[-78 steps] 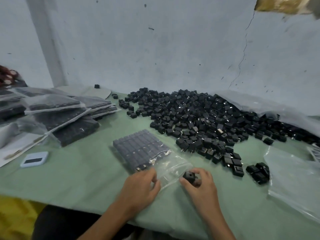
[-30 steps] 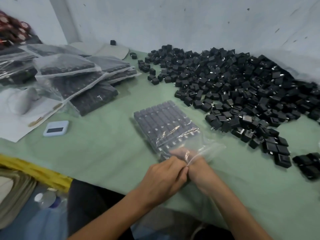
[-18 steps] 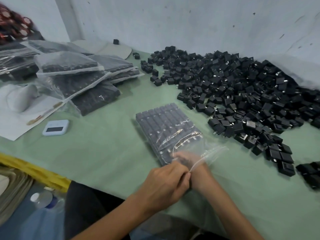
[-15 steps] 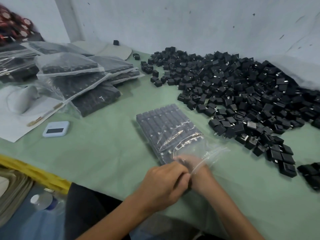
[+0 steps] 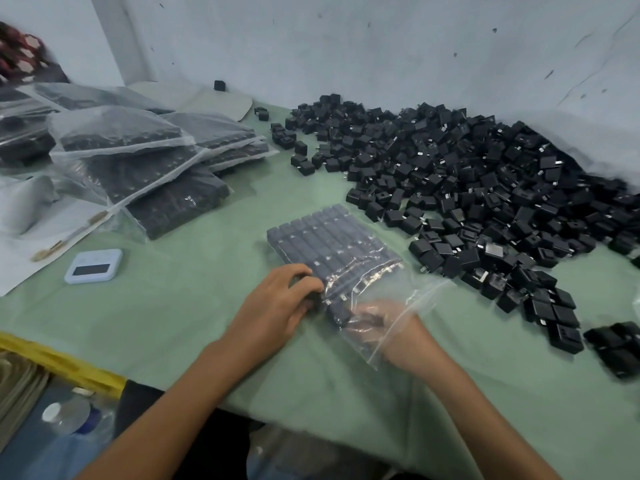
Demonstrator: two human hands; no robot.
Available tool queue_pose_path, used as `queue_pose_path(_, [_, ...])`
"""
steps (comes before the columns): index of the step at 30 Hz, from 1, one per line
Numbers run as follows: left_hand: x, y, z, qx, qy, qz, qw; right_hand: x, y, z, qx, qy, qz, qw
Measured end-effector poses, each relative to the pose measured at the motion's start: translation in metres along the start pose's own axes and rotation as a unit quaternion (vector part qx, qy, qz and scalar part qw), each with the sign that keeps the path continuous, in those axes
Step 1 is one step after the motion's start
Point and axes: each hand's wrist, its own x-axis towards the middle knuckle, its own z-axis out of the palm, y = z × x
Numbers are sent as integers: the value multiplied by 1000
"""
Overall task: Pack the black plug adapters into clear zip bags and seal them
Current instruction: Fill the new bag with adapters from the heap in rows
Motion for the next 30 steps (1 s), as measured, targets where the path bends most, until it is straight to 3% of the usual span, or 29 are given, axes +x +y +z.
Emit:
queue_pose_path(6, [45, 0, 21, 6, 4, -14, 1000, 27, -5, -41, -7, 36, -27, 999])
queue_pose_path(9, [56, -1, 25, 2, 8, -13, 1000, 40, 4, -48, -86, 27, -29, 996])
queue_pose_path(14, [58, -1, 30, -44, 44, -35, 997, 37, 10, -42, -44, 74, -83, 993])
queue_pose_path(18, [67, 9, 38, -116, 71, -87, 987, 34, 5, -44, -97, 32, -128, 987])
queue_pose_path(22, [71, 8, 44, -139, 75, -118, 980, 30, 4, -37, -55, 18, -90, 994])
queue_pose_path(30, [73, -1, 49, -164, 48, -144, 975, 16, 1, -34, -65, -17, -91, 994])
